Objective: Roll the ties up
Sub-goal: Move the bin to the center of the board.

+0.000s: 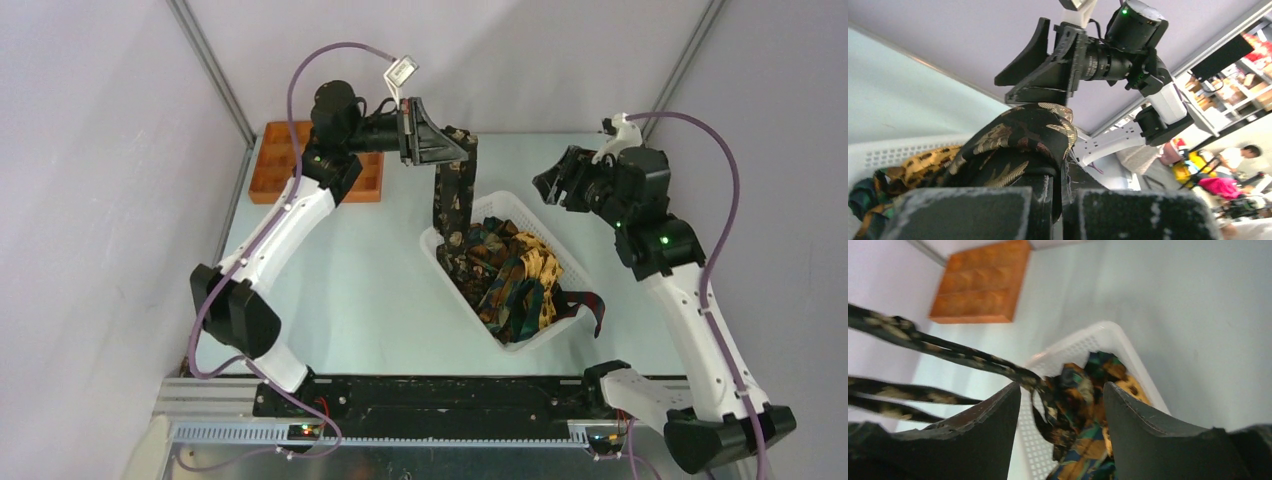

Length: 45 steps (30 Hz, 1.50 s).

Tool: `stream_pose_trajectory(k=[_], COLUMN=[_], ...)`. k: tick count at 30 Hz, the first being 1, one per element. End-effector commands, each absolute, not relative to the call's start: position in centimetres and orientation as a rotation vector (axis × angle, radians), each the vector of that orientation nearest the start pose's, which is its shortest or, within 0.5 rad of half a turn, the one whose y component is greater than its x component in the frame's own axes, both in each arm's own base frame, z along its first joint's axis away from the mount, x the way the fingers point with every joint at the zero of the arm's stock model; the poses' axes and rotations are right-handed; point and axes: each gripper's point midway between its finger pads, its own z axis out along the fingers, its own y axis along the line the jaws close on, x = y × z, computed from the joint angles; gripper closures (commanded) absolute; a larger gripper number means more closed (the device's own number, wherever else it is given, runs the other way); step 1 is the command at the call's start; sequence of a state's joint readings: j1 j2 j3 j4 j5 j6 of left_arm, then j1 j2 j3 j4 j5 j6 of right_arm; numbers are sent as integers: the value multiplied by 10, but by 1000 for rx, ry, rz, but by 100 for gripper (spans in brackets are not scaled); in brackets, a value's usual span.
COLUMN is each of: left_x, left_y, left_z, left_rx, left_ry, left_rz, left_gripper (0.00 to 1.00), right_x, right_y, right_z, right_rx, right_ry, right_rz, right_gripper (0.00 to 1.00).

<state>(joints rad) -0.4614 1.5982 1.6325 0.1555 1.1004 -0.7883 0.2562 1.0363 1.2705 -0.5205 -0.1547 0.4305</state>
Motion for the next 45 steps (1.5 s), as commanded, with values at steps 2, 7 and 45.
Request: stream_pose_trajectory(k=[2, 7, 45], left_x=[271, 289, 247], left_y=[-319, -296, -135], left_z=[477, 482, 508], left_rx=[822, 641, 178], left_ry=[1509, 1656, 1562], left_rz=[-1761, -1411, -803], left_gripper=[100, 100, 100], right_x=[336, 355, 220], right_y=[95, 97, 277], right_z=[286, 240, 100], right_rx=[165, 160, -775], right_ry=[2101, 2236, 2564], right_rz=[404, 364, 357], right_gripper=[35, 30, 42])
